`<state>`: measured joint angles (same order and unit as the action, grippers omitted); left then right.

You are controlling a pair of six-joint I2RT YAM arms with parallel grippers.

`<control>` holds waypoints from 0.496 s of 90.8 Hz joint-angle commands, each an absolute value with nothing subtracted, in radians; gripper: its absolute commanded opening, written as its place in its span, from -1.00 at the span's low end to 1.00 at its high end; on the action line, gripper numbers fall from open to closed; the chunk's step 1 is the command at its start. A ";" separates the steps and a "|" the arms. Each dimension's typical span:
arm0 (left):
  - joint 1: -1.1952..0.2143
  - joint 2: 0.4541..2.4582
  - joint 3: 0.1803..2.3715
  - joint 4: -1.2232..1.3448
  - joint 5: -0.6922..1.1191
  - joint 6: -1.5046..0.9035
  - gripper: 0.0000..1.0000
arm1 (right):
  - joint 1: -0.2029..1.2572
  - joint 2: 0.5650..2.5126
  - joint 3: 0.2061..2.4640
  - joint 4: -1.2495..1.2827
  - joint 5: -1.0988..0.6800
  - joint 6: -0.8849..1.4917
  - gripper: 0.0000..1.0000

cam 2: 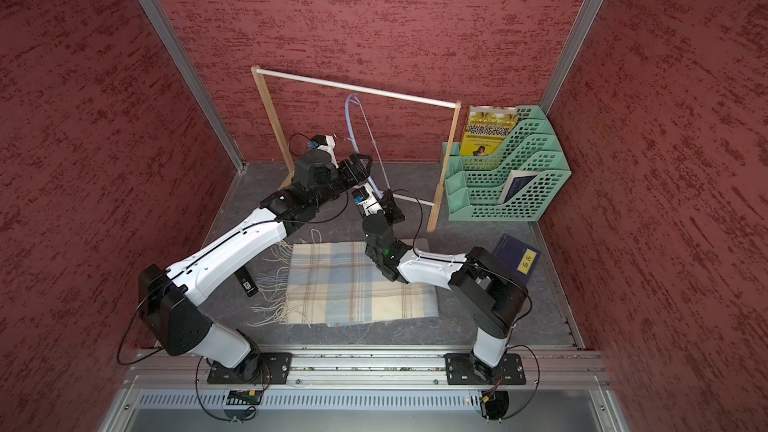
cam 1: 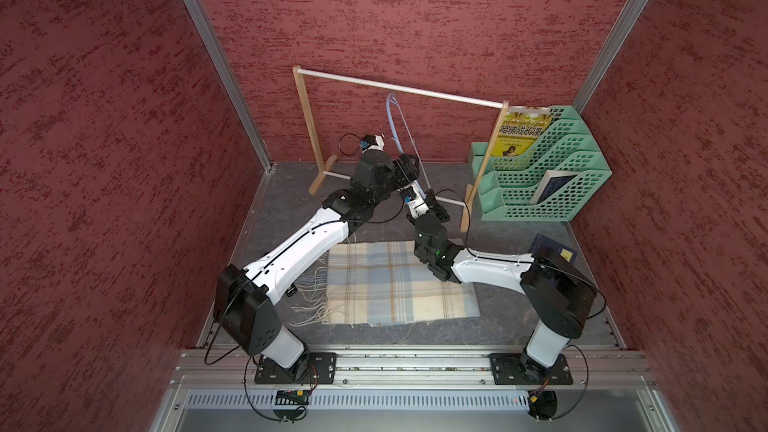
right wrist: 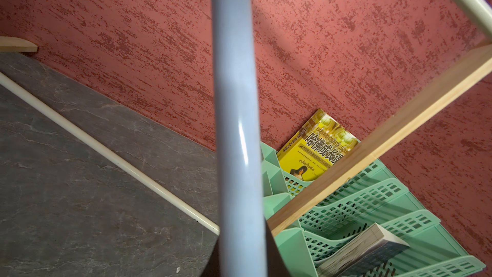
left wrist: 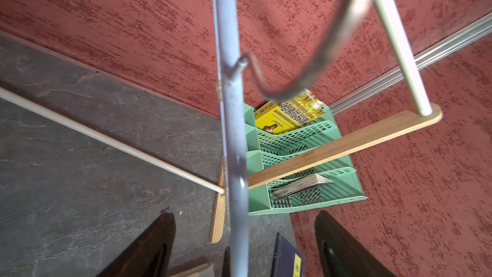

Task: Hang the scarf on the hanger
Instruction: Pick up the hanger from the clothesline.

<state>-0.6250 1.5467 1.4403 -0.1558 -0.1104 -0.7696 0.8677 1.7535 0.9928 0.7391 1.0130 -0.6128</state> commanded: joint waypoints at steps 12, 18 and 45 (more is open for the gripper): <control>-0.617 1.551 1.446 -0.079 -0.138 -0.752 0.11 | 0.881 1.733 1.046 0.724 1.023 -0.549 -1.00; -0.615 1.573 1.468 -0.097 -0.152 -0.754 0.07 | 0.883 1.733 1.048 0.716 1.023 -0.549 -1.00; -0.618 1.621 1.497 -0.081 -0.212 -0.742 0.08 | 0.888 1.726 1.050 0.697 1.018 -0.536 -1.00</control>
